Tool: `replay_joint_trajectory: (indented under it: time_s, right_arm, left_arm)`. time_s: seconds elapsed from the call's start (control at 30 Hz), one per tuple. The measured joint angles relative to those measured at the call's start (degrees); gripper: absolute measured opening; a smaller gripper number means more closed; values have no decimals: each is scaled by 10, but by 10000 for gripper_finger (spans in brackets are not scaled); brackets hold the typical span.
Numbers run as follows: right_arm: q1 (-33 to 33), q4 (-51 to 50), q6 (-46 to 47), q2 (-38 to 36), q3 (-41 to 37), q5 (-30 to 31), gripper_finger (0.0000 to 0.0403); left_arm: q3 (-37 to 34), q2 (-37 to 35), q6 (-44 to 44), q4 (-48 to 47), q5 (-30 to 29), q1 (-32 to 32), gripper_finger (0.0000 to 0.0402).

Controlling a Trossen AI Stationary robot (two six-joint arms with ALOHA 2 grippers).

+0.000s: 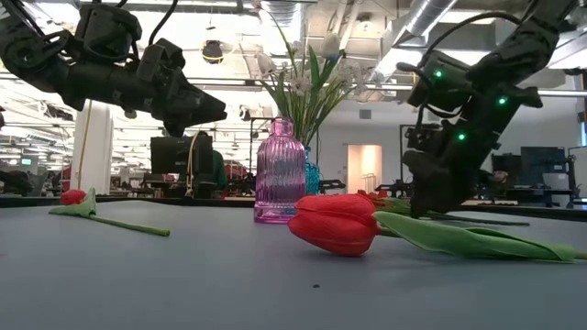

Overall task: Sort flowers into vase by color
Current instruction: Put the top red flowers into the purple vase

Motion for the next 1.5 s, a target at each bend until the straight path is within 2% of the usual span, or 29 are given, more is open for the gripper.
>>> replay_joint_trajectory:
  time_s: [0.1, 0.17, 0.27, 0.43, 0.5, 0.6, 0.7, 0.83, 0.93, 1.03, 1.17, 1.27, 1.4, 1.43, 1.5]
  right_arm:
    - [2, -3, 6, 12, 1, 7, 264]
    - [0, -21, 18, 12, 2, 15, 234]
    - [-4, -49, 29, 4, 2, 27, 167]
    - [-5, -69, 5, -29, -1, 33, 32]
    - [-5, -93, 5, -52, -2, 49, 28]
    - [-5, -158, 52, -99, -2, 109, 29]
    - [4, -237, 121, -152, -2, 204, 29]
    - [42, -234, 146, -224, -2, 341, 29]
    - [70, -184, 85, -279, -2, 425, 29]
    - [96, -108, -18, -335, -2, 503, 29]
    - [137, 35, -217, -384, -1, 598, 29]
    - [161, 167, -385, -402, -1, 646, 29]
    - [168, 327, -571, -413, -1, 664, 29]
    - [165, 355, -594, -415, -1, 654, 29]
    - [160, 392, -611, -418, -1, 597, 32]
  left_arm:
    - [0, 0, 0, 0, -1, 0, 135]
    - [0, 0, 0, 1, -3, 0, 135]
    - [0, 0, 0, 1, -3, 0, 135]
    - [0, 0, -4, 1, -3, 0, 135]
    - [0, 0, -6, 1, -3, 0, 135]
    - [0, 0, -7, 1, -3, 0, 135]
    - [0, 0, -10, 1, -3, 0, 135]
    - [0, 0, -9, 1, -3, 0, 135]
    - [0, 0, -7, 4, -3, 0, 135]
    - [0, 0, -7, 4, -3, 0, 135]
    - [0, 0, -7, 4, -3, 0, 135]
    - [0, 0, 0, 4, -4, 0, 135]
    - [0, 0, 10, 7, -10, 0, 135]
    - [0, 0, 10, 8, -12, 0, 135]
    - [0, 0, 10, 10, -15, 0, 135]
